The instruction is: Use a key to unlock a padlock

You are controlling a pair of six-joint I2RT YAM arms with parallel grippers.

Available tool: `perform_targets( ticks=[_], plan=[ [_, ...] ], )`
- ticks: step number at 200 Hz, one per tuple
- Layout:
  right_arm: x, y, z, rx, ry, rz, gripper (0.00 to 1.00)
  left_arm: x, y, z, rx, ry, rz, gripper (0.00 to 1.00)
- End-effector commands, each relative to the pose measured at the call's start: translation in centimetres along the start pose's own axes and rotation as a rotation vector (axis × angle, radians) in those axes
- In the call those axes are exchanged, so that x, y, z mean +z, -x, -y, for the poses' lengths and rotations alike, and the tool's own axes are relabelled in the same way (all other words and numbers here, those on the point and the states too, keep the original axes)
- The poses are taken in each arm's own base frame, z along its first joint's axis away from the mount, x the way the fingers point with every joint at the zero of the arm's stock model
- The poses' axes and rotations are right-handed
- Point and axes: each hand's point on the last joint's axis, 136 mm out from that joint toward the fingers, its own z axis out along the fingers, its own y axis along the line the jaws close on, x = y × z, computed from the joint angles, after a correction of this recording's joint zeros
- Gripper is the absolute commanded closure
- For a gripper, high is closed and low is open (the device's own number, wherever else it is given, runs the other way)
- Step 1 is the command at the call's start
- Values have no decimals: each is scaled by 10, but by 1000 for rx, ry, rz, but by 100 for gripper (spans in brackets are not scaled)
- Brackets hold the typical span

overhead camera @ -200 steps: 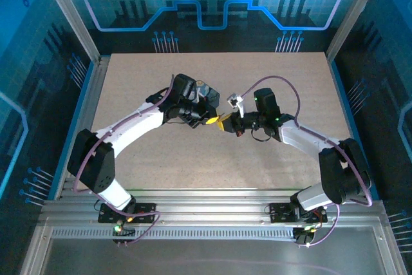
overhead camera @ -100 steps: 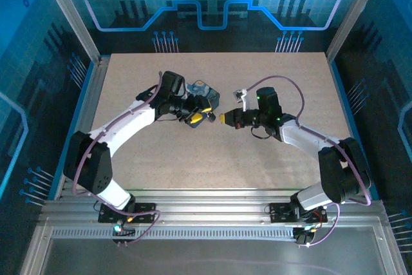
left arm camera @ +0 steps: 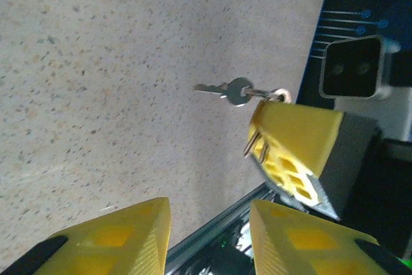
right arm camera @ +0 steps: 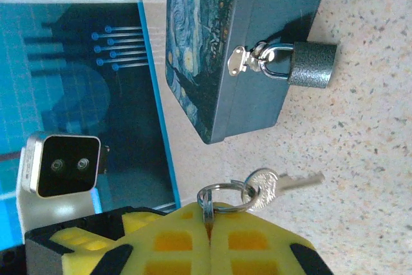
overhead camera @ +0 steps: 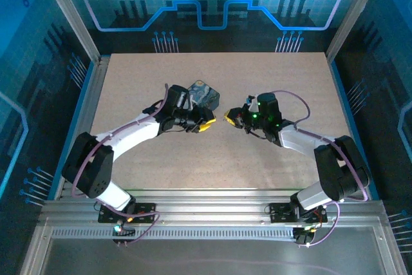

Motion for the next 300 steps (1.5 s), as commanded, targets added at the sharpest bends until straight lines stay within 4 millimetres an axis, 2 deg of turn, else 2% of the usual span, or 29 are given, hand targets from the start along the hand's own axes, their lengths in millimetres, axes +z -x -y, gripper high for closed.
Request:
perform_targets(
  ticks=[1, 43, 92, 158, 183, 234, 300],
  plan=[
    [7, -2, 2, 137, 14, 27, 97, 8, 0, 10, -16, -58, -9, 64],
    [21, -9, 1, 203, 42, 7, 98, 19, -3, 7, -39, -57, -24, 66],
    [25, -10, 7, 228, 35, 14, 99, 15, -1, -10, -42, 34, 9, 72],
    [35, -21, -5, 229, 73, -21, 99, 19, 2, -14, -71, 38, 19, 76],
    [39, -29, -7, 239, 87, -40, 99, 20, 3, -14, -78, 41, 21, 81],
    [42, -34, -4, 253, 89, -46, 99, 15, 4, -20, -98, 48, 44, 85],
    [45, -38, -10, 241, 96, -67, 96, 7, 13, -23, -100, 35, 65, 100]
  ],
)
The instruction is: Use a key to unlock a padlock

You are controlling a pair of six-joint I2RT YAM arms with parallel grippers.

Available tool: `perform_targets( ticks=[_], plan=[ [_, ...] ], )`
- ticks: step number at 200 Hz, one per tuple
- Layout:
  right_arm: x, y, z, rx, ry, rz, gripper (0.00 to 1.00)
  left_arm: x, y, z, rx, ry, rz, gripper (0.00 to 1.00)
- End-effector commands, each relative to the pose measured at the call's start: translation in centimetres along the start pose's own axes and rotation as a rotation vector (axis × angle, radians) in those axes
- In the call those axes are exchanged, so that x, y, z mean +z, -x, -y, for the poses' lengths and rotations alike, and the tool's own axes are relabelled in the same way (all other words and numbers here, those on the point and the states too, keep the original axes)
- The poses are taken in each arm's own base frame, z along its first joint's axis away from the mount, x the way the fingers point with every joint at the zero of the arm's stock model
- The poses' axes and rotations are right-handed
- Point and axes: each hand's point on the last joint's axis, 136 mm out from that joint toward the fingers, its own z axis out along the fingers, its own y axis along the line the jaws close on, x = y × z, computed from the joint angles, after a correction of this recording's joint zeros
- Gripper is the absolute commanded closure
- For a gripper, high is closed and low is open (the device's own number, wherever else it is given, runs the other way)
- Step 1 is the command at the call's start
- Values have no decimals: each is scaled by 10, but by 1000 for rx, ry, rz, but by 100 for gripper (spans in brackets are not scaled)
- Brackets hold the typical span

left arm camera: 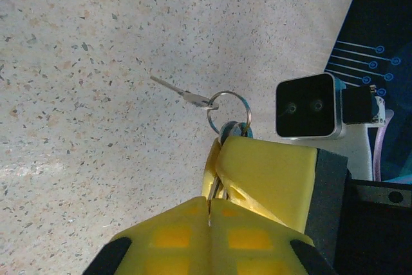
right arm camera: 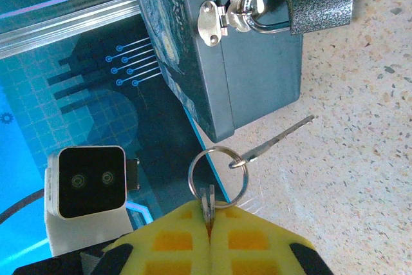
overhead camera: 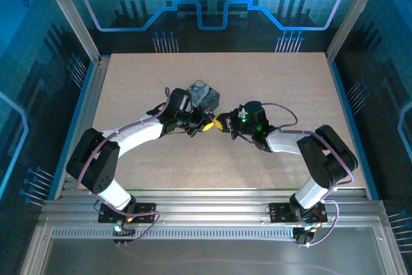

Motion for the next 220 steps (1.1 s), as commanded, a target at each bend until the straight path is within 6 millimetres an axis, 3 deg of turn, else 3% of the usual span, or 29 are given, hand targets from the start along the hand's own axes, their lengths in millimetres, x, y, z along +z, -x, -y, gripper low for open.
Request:
perform_targets(
  ticks=[1, 27, 59, 83, 100, 122, 139, 154, 172, 208, 220],
  plan=[
    [6, -16, -10, -24, 33, -52, 96, -6, 6, 0, 14, -14, 23, 100],
    [4, -17, -6, -39, 19, -56, 87, -12, 14, -2, 31, -13, 41, 100],
    [-10, -4, 15, -68, -48, -25, 67, -27, 29, -13, 62, 34, 87, 100],
    [-29, 11, 28, -114, -119, 16, 65, -36, 35, -16, 111, 53, 92, 100],
    [-41, 20, 25, -203, -142, 29, 63, -38, 32, -14, 197, 68, 56, 100],
    [-51, 19, 0, -527, -139, -66, 63, -39, 18, -1, 373, 46, -45, 100],
    [-61, 5, -16, -826, -98, -148, 60, -41, 11, 0, 481, 59, -102, 100],
    [-71, -6, -22, -950, -28, -228, 59, -44, 7, 4, 544, 41, -132, 100],
    [-77, -9, -23, -989, 38, -281, 59, -41, 8, 9, 563, 18, -149, 100],
    [-71, 17, 7, -867, -109, -236, 62, -22, 7, -10, 588, 128, -176, 100],
    [-72, 15, 15, -854, -136, -233, 62, -18, 3, -22, 609, 207, -178, 89]
  ],
)
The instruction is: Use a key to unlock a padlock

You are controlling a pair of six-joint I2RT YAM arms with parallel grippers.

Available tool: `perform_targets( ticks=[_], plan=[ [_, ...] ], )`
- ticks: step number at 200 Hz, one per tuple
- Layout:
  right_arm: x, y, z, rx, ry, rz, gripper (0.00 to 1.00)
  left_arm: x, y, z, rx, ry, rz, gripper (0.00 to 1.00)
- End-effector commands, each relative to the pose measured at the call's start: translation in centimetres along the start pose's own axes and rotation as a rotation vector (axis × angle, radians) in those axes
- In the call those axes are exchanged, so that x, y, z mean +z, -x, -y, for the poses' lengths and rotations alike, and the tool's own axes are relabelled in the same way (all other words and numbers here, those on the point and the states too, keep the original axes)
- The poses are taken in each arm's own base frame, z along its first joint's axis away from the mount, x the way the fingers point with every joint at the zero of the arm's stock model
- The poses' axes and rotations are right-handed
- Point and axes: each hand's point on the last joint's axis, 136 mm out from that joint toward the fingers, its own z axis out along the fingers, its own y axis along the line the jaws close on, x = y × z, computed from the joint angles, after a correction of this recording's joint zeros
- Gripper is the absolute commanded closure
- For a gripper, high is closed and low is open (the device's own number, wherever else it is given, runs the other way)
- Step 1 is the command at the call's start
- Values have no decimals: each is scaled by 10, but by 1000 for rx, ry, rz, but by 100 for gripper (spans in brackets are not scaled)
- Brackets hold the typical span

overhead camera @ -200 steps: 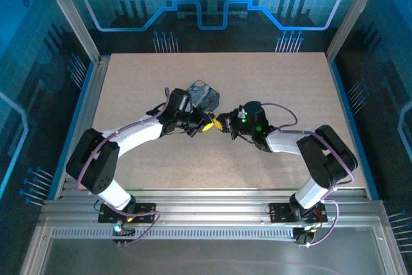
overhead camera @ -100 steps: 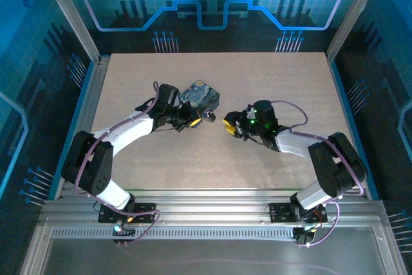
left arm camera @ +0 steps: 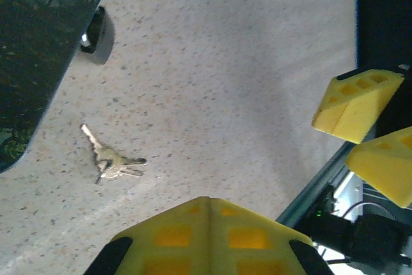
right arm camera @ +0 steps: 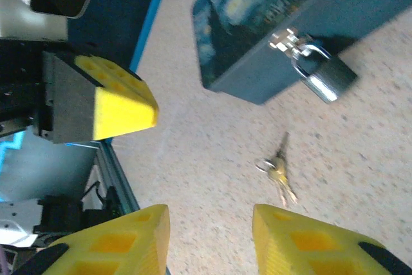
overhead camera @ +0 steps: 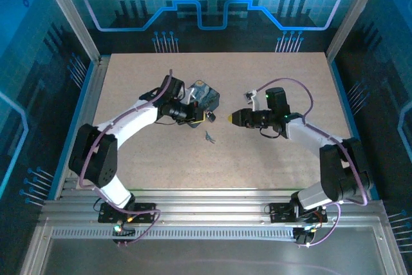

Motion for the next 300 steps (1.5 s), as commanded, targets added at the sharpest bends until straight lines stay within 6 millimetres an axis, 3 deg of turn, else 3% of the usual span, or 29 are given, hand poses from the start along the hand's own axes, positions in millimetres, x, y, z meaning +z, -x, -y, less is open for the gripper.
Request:
perform_targets(
  ticks=[1, 26, 48, 142, 204, 262, 300],
  plan=[
    [0, -15, 12, 17, -45, -45, 62, 11, -22, -9, 75, 116, -78, 88],
    [-3, -24, 24, 50, -124, -40, 62, 17, -35, -30, 58, 277, -85, 66],
    [-8, -26, 29, 59, -163, -26, 61, 21, -43, -36, 28, 342, -57, 58],
    [6, -36, 32, 99, -147, -41, 62, 63, -35, -56, -23, 526, 4, 48],
    [13, -38, 32, 96, -125, -54, 63, 80, -29, -64, -15, 623, 9, 55],
    [12, -40, 31, 85, -125, -55, 64, 83, -52, -79, 6, 794, -29, 61],
    [9, -42, 31, 84, -128, -50, 65, 88, -59, -88, -16, 815, -33, 72]
  ],
)
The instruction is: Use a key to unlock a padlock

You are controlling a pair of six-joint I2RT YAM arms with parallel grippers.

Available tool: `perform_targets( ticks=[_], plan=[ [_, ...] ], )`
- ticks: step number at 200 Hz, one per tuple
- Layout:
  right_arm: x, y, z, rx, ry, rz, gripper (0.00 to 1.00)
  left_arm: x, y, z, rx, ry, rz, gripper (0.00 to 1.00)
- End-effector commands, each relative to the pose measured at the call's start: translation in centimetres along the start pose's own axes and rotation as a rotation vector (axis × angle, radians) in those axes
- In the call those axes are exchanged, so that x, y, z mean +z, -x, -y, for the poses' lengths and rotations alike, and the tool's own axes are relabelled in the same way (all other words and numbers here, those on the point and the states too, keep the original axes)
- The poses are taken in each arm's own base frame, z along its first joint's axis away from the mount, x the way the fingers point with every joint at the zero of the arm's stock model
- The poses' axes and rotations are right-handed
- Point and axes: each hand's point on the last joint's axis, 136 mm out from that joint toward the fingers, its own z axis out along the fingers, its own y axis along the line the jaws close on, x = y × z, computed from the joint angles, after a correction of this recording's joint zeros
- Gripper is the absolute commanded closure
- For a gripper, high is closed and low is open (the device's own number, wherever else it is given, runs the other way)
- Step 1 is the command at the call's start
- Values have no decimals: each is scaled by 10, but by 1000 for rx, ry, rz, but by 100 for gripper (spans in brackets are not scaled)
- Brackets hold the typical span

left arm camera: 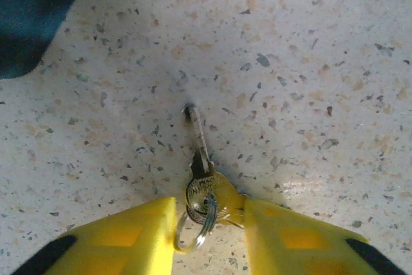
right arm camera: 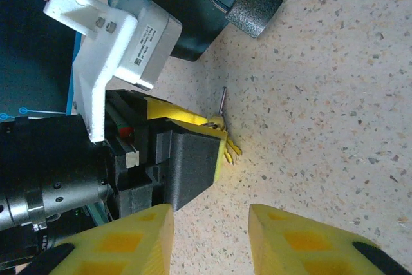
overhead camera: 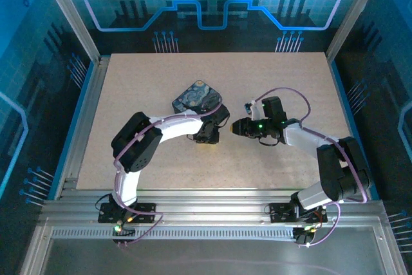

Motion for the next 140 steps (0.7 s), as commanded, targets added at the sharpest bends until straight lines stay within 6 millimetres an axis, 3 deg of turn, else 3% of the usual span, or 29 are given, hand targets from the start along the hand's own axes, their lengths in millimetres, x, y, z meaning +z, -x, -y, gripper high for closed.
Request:
perform_targets(
  ticks=[1, 21, 84, 140],
  plan=[
    [0, -7, -2, -15, 10, -10, 65, 10, -9, -14, -20, 79, -29, 72],
    [-2, -9, -2, -18, 9, -10, 65, 8, -7, -11, -20, 66, -16, 73],
    [-10, -15, -6, -23, 7, -5, 65, -6, 9, -3, 11, 19, 13, 93],
    [-17, -15, -11, -31, 2, 9, 65, -35, 19, -5, 20, -42, 71, 100]
  ],
)
